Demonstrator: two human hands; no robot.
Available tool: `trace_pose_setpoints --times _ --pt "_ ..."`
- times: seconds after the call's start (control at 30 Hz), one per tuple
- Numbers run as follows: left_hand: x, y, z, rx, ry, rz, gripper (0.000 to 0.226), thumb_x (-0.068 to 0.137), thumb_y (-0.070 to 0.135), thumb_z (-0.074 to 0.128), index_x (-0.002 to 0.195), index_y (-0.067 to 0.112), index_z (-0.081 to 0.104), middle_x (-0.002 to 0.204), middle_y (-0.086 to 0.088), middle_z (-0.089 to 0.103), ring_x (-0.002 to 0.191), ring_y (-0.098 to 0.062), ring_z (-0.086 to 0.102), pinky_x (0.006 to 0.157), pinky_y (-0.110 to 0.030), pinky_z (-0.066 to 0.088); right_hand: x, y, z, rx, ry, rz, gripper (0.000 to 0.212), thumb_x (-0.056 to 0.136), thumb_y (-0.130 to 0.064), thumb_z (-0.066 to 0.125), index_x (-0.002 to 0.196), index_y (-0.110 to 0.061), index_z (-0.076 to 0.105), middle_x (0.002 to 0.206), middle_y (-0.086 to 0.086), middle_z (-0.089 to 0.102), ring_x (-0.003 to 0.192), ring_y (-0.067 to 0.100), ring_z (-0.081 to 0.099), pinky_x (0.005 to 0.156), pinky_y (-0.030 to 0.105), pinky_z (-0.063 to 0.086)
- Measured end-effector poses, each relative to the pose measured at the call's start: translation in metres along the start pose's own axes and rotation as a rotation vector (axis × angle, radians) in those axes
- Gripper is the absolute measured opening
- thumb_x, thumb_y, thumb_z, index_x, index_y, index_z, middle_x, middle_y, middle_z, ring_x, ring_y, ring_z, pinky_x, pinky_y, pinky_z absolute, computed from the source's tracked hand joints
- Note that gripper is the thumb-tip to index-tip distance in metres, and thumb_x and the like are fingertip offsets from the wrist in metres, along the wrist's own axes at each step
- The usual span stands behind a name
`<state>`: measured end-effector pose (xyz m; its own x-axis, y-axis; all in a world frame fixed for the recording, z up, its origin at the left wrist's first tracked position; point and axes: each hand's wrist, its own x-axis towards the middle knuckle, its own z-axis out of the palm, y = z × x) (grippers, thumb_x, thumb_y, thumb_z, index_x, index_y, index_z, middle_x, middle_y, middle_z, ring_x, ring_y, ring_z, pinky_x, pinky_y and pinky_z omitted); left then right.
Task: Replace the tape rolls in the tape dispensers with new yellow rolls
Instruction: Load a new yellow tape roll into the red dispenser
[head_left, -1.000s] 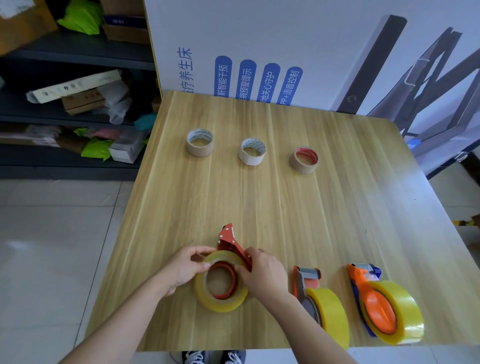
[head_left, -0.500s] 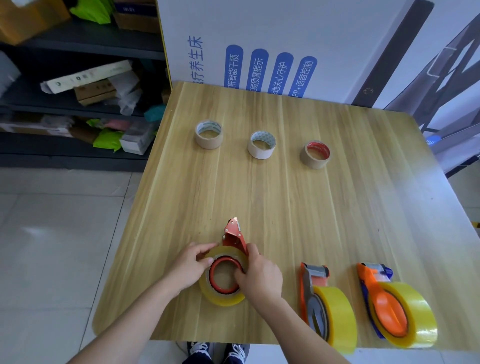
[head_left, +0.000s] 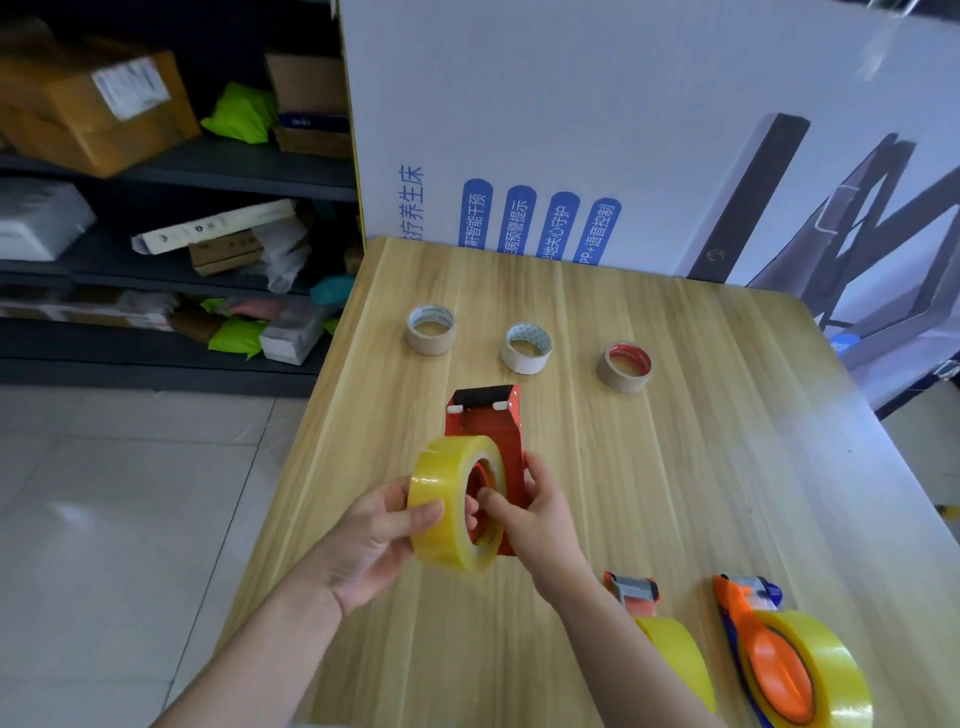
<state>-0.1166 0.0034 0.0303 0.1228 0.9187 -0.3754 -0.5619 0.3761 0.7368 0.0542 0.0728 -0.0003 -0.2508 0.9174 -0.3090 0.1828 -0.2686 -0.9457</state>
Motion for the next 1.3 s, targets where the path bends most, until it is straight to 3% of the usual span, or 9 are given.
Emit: trace_pose_setpoints --times 0.17,0.27,0.33,0.57,0.7,0.8,0.9,1.03,1.3 --pt "-0.007 0.020 0.025 0.172 0.072 0.186 0.052 0.055 0.020 0.089 0.103 0.008 0.071 0.100 -0.018 0.073 0.091 -0.026 0.070 0.078 -0.029 0.057 -0.007 -0.037 0.013 -0.021 0.069 -0.092 0.048 0.088 -0.024 0.069 0.132 -0.025 0.050 0.123 -0.001 0.064 0.110 0.015 0.063 0.092 0.039 0.055" --pt "-0.011 0.029 0.034 0.269 0.131 0.324 0.045 0.062 0.020 0.079 0.105 0.013 0.068 0.100 -0.010 0.075 0.093 -0.021 0.070 0.072 -0.024 0.056 -0.021 -0.070 0.015 0.001 0.170 -0.288 0.046 0.087 -0.054 0.060 0.103 -0.012 0.067 0.101 0.003 0.070 0.091 0.012 0.065 0.076 0.017 0.051" --pt "-0.014 0.035 0.039 0.303 0.131 0.420 0.057 0.059 0.032 0.086 0.108 0.012 0.067 0.100 -0.009 0.075 0.093 -0.020 0.071 0.069 -0.023 0.055 -0.029 -0.085 0.015 0.034 -0.024 -0.312 0.056 0.084 -0.061 0.058 0.087 -0.006 0.070 0.081 0.006 0.070 0.074 0.014 0.063 0.067 0.017 0.047" --pt "-0.030 0.059 0.049 0.673 0.052 0.555 0.040 0.066 0.041 0.077 0.105 0.032 0.068 0.105 0.000 0.071 0.101 -0.016 0.066 0.085 -0.029 0.054 -0.036 -0.116 0.009 0.197 -0.299 -0.308 0.027 0.087 -0.027 0.067 0.107 -0.010 0.073 0.106 0.016 0.074 0.099 0.029 0.069 0.091 0.044 0.053" --pt "-0.037 0.093 0.049 0.775 0.324 0.774 0.040 0.075 0.060 0.062 0.082 0.022 0.071 0.094 0.004 0.064 0.091 -0.010 0.061 0.084 -0.031 0.047 -0.038 -0.127 0.010 0.246 -0.298 -0.328 0.035 0.085 -0.030 0.066 0.109 -0.004 0.070 0.105 0.022 0.072 0.094 0.027 0.065 0.086 0.043 0.051" --pt "-0.028 0.123 0.059 0.776 0.520 0.803 0.041 0.087 0.053 0.054 0.118 0.027 0.056 0.118 0.007 0.052 0.107 -0.004 0.052 0.095 -0.028 0.043 -0.041 -0.131 0.012 0.268 -0.314 -0.341 0.034 0.086 -0.028 0.065 0.109 -0.004 0.068 0.097 0.011 0.073 0.088 0.020 0.066 0.079 0.031 0.053" --pt "-0.019 0.144 0.073 0.643 0.392 0.677 0.060 0.090 0.044 0.047 0.144 0.022 0.035 0.122 0.014 0.051 0.117 -0.002 0.050 0.104 -0.025 0.038 -0.045 -0.135 0.011 0.295 -0.350 -0.358 0.034 0.087 -0.031 0.063 0.111 -0.006 0.068 0.099 0.011 0.073 0.089 0.022 0.066 0.079 0.034 0.053" --pt "-0.023 0.149 0.085 0.543 0.309 0.793 0.036 0.094 0.018 0.053 0.129 0.024 0.048 0.117 -0.001 0.061 0.112 -0.016 0.059 0.098 -0.033 0.049 -0.048 -0.138 0.009 0.256 -0.341 -0.375 0.031 0.089 -0.036 0.060 0.107 -0.013 0.070 0.098 0.009 0.073 0.091 0.022 0.065 0.083 0.037 0.050" --pt "-0.041 0.139 0.100 0.628 0.059 0.944 0.038 0.092 0.004 0.055 0.124 0.023 0.046 0.121 -0.001 0.060 0.111 -0.017 0.061 0.092 -0.031 0.052 -0.056 -0.152 -0.001 0.170 -0.324 -0.388 0.049 0.091 -0.045 0.049 0.113 -0.004 0.059 0.080 -0.010 0.075 0.076 0.000 0.071 0.063 0.010 0.051"
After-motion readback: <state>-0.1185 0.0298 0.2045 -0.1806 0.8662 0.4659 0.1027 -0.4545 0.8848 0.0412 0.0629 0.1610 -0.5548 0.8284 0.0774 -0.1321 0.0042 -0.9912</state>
